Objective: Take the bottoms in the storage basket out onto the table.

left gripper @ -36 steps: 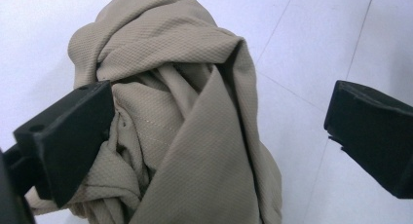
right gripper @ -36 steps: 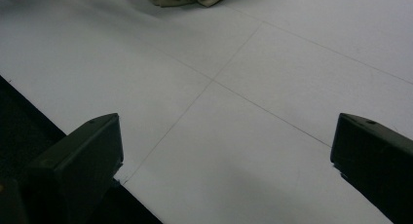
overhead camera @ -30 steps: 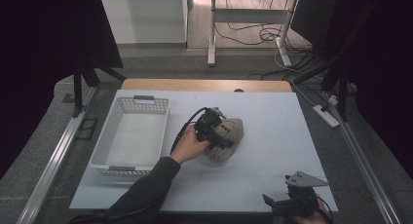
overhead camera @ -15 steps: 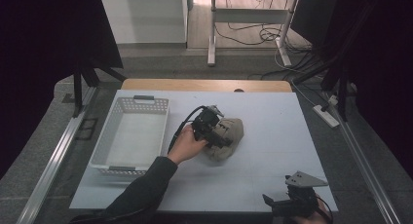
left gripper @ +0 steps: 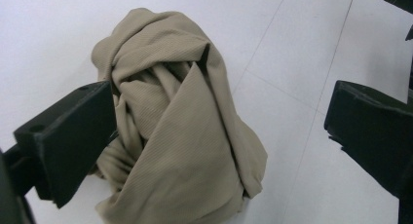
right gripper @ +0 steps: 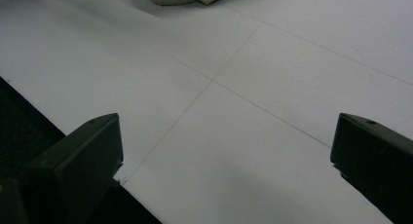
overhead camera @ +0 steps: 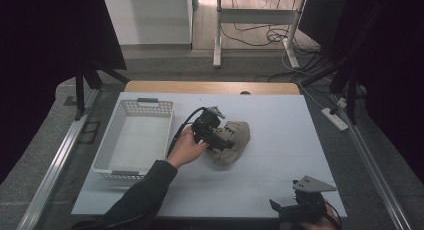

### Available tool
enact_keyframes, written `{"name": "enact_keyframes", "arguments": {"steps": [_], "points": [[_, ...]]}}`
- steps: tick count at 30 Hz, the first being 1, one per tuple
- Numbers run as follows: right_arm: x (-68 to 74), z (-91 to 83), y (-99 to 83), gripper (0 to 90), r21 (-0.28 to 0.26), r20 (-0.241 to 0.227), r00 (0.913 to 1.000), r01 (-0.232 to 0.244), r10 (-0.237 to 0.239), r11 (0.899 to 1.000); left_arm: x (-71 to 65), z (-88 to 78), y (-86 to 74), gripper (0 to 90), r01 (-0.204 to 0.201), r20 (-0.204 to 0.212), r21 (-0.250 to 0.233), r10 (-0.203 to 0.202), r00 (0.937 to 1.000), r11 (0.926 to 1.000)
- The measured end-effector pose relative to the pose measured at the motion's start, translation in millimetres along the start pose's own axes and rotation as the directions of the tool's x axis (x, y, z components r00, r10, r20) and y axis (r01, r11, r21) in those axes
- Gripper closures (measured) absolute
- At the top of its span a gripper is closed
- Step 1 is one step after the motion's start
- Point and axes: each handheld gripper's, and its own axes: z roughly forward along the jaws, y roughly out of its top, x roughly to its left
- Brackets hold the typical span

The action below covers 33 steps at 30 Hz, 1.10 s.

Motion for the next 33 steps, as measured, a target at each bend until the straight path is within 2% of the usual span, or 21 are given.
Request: {"name": "enact_keyframes", "arguments": {"steps": [7, 17, 20, 33], "points": [[0.2, 0.2, 0.2, 0.0, 0.003, 0.001, 1.0000, 0.001, -0.001, 1.000, 2.6, -9.3, -4.3, 0.0, 0.009, 0.009, -0.020, -0.009, 0.9999, 0.9998], [0.0, 0.3, 0.2, 0.0, 0.003, 0.000, 1.0000, 0.000, 0.000, 1.000, 4.4, -22.9, -7.5, 0.0, -0.012, 0.012, -0.053, 0.012, 0.9999, 0.9985], [0.4, 0.3, 0.2, 0.0, 0.004, 0.002, 1.0000, 0.002, -0.002, 1.000, 5.5, -27.7, -10.0, 0.0, -0.012, -0.005, -0.063, 0.011, 0.9999, 0.9979], [0.4, 0.6, 0.3, 0.0, 0.004, 0.001, 1.0000, 0.000, 0.000, 1.000, 14.0, -42.2, -23.2, 0.0, 0.025, 0.023, -0.103, -0.022, 0.9995, 0.9944]]}}
